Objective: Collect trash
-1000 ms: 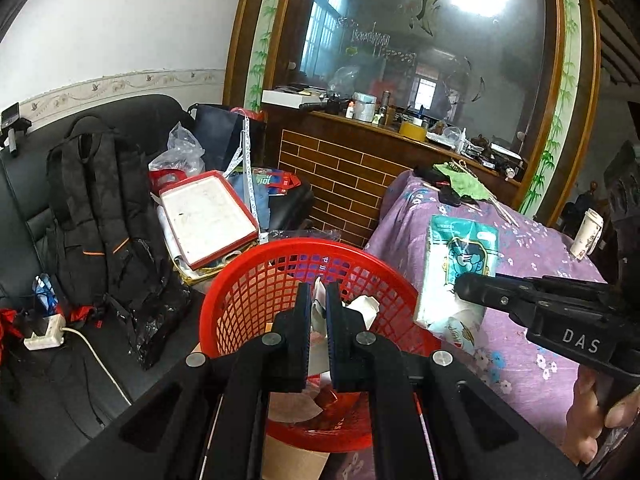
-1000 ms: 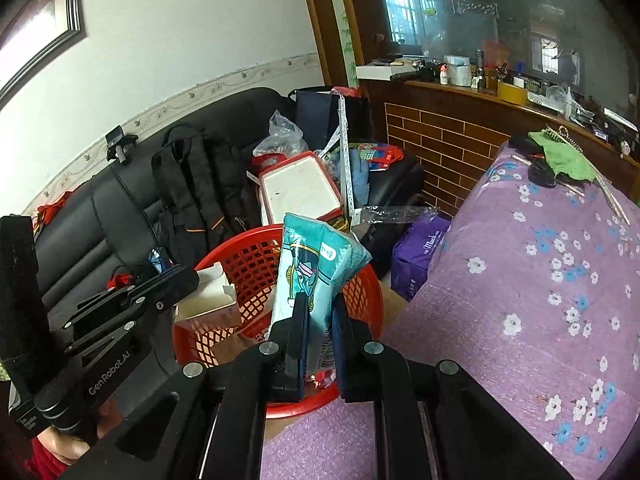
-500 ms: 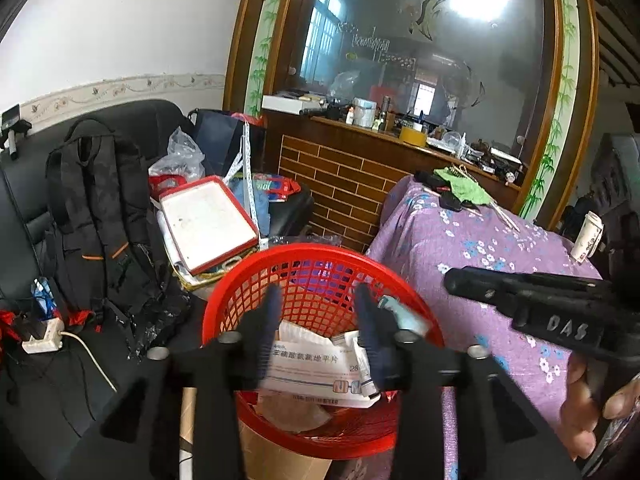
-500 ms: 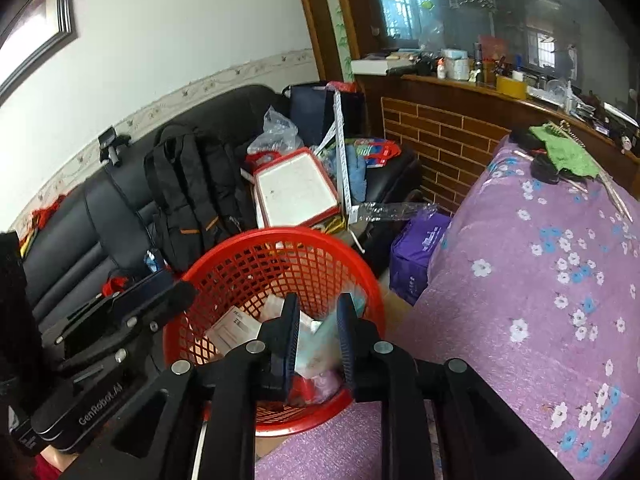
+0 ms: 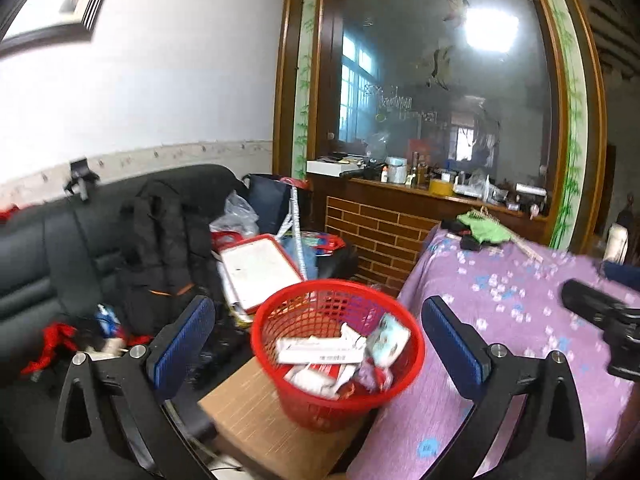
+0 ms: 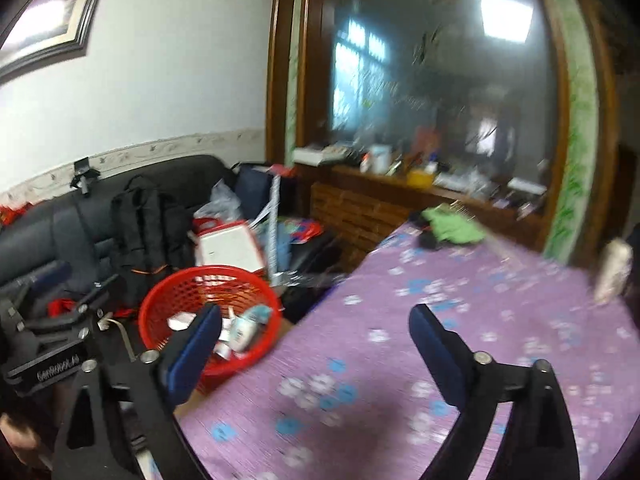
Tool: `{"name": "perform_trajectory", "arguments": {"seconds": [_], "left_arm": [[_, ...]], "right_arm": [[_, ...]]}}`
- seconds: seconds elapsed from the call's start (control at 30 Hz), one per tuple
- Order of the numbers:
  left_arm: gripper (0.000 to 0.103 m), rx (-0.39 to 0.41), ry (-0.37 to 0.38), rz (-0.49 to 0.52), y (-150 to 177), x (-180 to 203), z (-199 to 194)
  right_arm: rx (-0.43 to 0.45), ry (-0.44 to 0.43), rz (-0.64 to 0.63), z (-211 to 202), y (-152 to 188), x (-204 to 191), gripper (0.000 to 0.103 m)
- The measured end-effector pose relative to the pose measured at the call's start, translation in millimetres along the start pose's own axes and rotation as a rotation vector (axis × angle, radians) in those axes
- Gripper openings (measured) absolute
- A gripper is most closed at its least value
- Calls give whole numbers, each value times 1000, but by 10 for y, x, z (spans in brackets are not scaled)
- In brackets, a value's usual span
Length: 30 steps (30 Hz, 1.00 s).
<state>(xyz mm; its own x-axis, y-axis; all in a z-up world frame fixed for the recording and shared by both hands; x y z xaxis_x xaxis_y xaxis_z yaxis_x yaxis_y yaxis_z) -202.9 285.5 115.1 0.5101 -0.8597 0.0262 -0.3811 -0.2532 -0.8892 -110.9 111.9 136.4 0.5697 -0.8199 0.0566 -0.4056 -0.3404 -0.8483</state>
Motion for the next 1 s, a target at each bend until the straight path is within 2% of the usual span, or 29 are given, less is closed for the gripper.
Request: {"name": "perform_trajectory", "arguments": {"seconds": [0.13, 0.37, 0.7, 1.0], "left_arm": [[103, -14, -34, 40, 167, 157, -163], [103, -32, 0, 97, 322, 349, -280], [103, -18, -4, 93, 345, 316, -345], [103, -25, -1, 89, 354, 289, -324]], "right_arm": [[29, 62, -15, -296, 271, 53, 100], [41, 109, -22, -586, 563, 109, 100], [45, 104, -16, -679, 598, 120, 101], [26, 99, -17, -600, 602, 106, 101]]}}
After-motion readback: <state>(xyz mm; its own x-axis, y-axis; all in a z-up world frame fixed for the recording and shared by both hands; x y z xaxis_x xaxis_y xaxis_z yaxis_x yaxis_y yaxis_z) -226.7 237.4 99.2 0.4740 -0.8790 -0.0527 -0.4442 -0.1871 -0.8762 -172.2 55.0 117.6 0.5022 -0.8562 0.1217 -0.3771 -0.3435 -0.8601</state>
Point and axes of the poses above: each gripper's, at about its wrist camera, not at the fingertips, and z roughly the way its jaws point, x to its right, y to its underside, the point moved 4 cm from there along z, roughly the way its jaws point, and after that the axes turned 8 degrees about -x, right-handed, at the moved point
